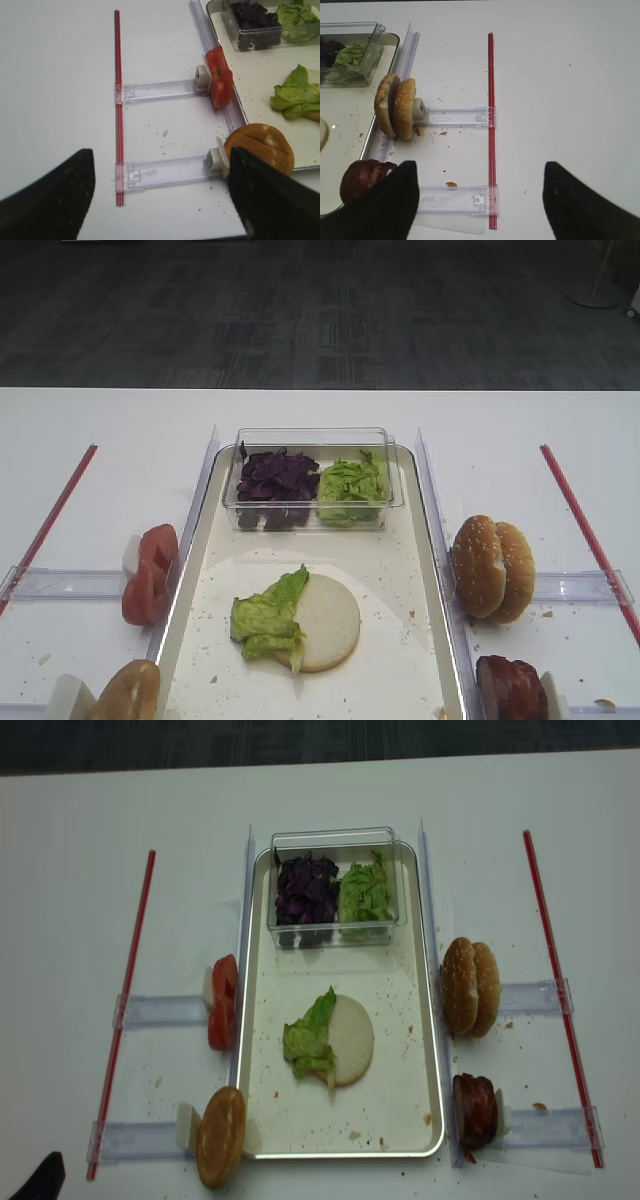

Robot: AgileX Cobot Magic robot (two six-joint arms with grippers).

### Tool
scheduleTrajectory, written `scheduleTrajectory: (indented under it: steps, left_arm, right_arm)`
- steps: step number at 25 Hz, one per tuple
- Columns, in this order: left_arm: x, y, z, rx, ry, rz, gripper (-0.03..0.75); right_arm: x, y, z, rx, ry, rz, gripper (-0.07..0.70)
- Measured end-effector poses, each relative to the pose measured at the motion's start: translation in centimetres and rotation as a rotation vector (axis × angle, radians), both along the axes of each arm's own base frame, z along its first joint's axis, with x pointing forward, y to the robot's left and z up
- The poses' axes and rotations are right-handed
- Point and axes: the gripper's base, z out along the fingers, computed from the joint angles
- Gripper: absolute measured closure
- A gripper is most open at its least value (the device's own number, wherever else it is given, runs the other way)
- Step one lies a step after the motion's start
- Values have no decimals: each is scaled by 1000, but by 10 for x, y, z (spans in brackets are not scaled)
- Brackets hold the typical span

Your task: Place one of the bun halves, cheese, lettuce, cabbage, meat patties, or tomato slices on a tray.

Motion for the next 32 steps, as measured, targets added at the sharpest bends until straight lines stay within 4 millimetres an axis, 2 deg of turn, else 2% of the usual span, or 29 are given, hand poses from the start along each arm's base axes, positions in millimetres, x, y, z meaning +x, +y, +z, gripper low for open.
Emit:
scheduleTrajectory:
  steps: [32]
  left_arm:
    - [0,0,0,0,0,0,206]
  right_arm:
    - [0,-2,0,-22,0,-14,90]
